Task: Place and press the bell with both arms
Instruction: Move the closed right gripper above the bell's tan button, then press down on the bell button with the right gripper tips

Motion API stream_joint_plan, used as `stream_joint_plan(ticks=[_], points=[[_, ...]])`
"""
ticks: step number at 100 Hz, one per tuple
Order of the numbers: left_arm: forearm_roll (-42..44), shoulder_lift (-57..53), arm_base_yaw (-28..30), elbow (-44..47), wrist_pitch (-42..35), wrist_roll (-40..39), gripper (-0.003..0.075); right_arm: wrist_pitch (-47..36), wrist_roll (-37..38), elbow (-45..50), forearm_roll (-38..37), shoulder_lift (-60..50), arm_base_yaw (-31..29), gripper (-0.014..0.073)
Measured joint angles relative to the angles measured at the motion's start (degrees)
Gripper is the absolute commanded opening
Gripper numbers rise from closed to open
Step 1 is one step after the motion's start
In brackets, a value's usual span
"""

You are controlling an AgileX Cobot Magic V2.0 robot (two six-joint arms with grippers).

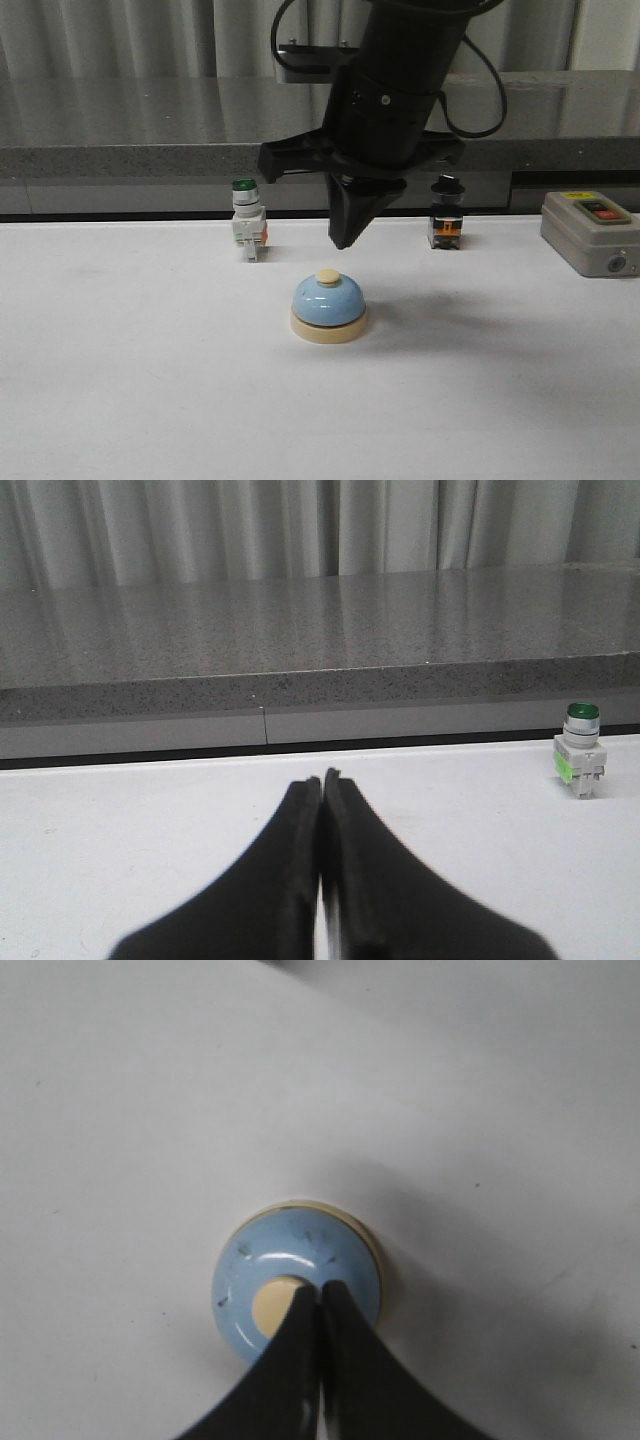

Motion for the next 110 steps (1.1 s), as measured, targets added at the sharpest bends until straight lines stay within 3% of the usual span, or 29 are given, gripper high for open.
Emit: stream_joint_plan(ticks=[110], points=[[0.00,0.00,0.00,0.00,-0.24,0.00,-0.0019,2.17,0.00,-1.04,2.58,1.76,0.28,-0.0060]])
